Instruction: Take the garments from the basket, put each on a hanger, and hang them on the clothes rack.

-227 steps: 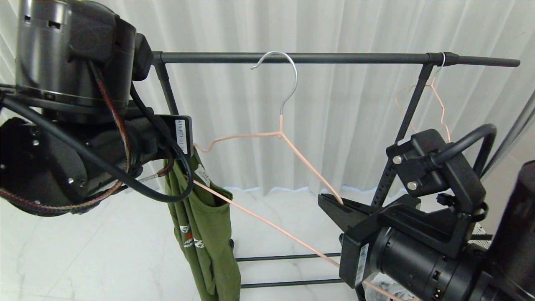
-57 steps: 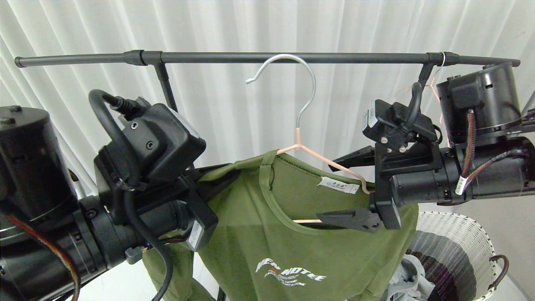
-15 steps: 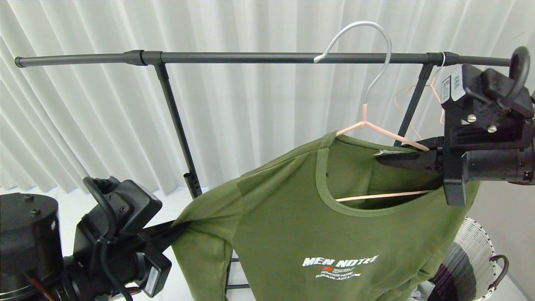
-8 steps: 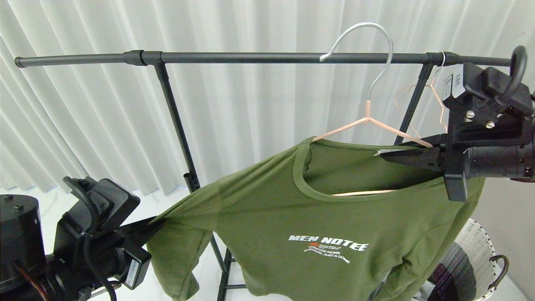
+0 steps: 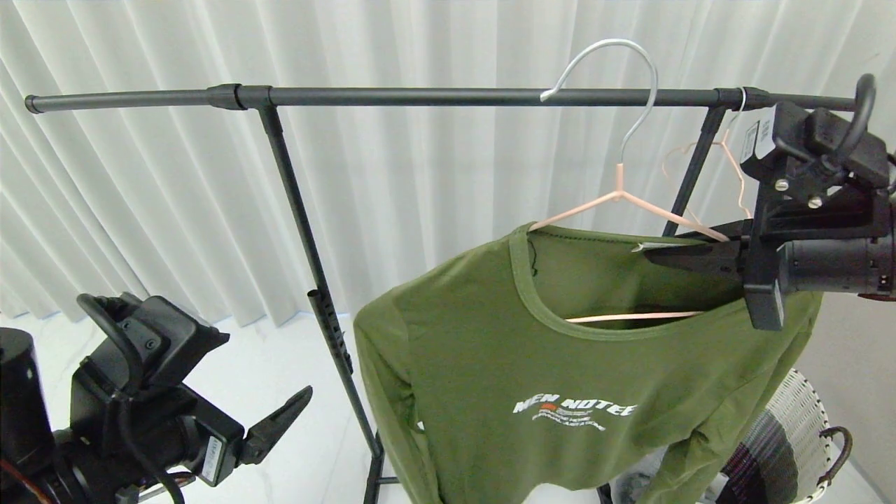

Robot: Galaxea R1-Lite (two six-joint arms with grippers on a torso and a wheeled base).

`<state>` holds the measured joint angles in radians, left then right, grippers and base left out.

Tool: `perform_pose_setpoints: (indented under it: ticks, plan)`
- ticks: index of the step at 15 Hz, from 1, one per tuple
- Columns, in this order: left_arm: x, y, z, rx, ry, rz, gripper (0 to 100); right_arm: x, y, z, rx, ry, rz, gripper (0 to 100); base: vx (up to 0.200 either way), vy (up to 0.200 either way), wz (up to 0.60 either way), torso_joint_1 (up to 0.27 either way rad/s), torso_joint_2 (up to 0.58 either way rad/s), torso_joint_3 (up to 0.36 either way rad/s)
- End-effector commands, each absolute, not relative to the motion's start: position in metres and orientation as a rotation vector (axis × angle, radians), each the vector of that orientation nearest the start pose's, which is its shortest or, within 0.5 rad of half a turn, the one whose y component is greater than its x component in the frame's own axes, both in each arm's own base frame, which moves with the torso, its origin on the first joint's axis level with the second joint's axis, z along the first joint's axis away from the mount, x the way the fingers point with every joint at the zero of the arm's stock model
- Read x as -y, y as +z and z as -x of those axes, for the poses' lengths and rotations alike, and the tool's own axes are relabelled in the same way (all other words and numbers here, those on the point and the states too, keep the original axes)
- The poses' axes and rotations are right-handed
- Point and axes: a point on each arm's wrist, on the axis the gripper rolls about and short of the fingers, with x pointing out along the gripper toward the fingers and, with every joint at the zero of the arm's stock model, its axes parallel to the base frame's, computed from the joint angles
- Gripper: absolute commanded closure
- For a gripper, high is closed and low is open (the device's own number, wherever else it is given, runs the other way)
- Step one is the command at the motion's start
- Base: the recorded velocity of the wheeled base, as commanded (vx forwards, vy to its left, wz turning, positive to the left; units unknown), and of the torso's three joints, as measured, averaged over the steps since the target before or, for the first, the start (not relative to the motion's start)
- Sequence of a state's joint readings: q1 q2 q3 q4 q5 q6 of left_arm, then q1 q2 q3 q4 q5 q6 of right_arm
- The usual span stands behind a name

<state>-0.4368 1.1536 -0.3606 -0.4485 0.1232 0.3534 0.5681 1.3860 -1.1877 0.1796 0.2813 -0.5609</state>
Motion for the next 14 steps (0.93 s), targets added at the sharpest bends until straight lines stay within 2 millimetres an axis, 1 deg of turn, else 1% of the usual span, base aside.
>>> perform_pose_setpoints:
  ticks: [1,2,4,5,8,11,14]
  plan:
    - [0.060,0.171,-0.136,-0.257,-0.363,-0.442,0,-0.124,0.297,-0.189,-0.148,0.903,0.575,100,0.000,0.000,0.00,0.000,0.00,0.000]
    - [0.060,0.176,-0.136,-0.239,-0.357,-0.438,0,-0.116,0.298,-0.194,-0.181,0.810,0.557,100,0.000,0.000,0.00,0.000,0.00,0.000]
    - [0.061,0.183,-0.138,-0.212,-0.354,-0.433,0,-0.110,0.300,-0.195,-0.237,0.686,0.514,100,0.000,0.000,0.00,0.000,0.00,0.000]
    - [0.061,0.187,-0.140,-0.196,-0.349,-0.436,0,-0.107,0.303,-0.194,-0.295,0.570,0.447,100,0.000,0.000,0.00,0.000,0.00,0.000]
    - [0.061,0.189,-0.141,-0.198,-0.313,-0.450,0,-0.102,0.301,-0.192,-0.374,0.372,0.335,100,0.000,0.000,0.00,0.000,0.00,0.000]
    - [0.061,0.190,-0.141,-0.190,-0.309,-0.486,0,-0.100,0.298,-0.193,-0.418,0.272,0.260,100,0.000,0.000,0.00,0.000,0.00,0.000]
    - [0.062,0.189,-0.143,-0.198,-0.302,-0.496,0,-0.101,0.295,-0.198,-0.432,0.201,0.210,100,0.000,0.000,0.00,0.000,0.00,0.000]
